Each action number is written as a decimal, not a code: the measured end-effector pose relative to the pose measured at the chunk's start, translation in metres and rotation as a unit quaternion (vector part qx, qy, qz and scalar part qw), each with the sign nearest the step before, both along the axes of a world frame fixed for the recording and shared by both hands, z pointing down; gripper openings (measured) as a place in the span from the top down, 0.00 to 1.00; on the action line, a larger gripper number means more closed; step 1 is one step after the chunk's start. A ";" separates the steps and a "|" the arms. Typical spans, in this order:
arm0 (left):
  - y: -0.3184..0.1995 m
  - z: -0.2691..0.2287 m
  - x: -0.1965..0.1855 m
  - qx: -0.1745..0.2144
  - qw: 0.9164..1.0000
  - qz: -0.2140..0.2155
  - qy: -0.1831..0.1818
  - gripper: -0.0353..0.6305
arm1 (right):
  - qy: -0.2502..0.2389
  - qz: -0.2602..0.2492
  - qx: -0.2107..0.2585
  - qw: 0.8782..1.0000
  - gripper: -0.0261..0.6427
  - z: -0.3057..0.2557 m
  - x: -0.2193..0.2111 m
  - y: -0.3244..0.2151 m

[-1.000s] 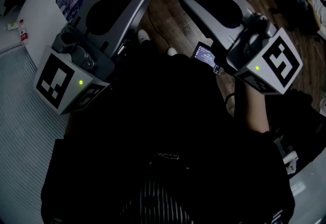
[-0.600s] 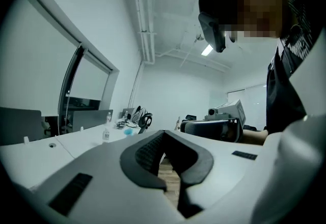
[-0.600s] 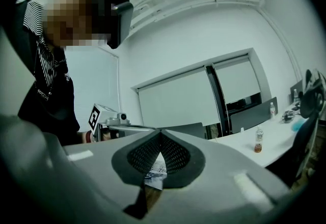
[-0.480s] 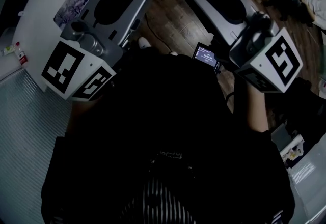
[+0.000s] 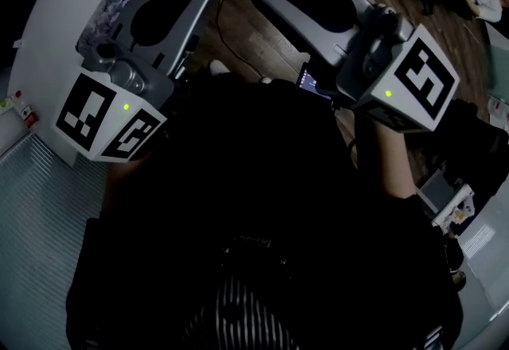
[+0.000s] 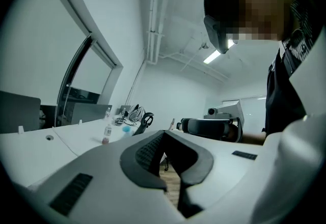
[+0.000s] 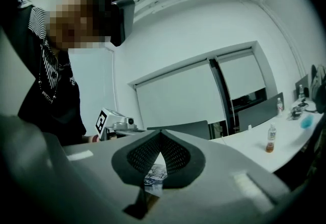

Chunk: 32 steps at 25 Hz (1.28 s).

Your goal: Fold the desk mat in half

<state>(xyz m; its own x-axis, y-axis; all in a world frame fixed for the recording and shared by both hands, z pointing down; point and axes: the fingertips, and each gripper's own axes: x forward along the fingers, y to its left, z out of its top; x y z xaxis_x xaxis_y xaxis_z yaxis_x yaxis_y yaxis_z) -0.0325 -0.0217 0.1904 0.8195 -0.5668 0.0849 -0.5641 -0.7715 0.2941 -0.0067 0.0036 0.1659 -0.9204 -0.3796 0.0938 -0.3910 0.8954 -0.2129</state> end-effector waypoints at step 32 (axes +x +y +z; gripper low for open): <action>0.030 0.007 -0.168 0.023 0.988 -0.143 0.044 0.94 | -0.024 -0.113 0.003 0.993 0.96 -0.007 -0.144 -0.030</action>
<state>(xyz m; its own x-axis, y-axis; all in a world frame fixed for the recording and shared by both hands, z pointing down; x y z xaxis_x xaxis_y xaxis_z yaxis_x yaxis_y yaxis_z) -0.2004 0.0082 0.1972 0.6282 -0.7780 -0.0112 -0.7348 -0.5980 0.3201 -0.1512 -0.0260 0.1592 -0.9854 -0.1638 0.0469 -0.1701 0.9605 -0.2204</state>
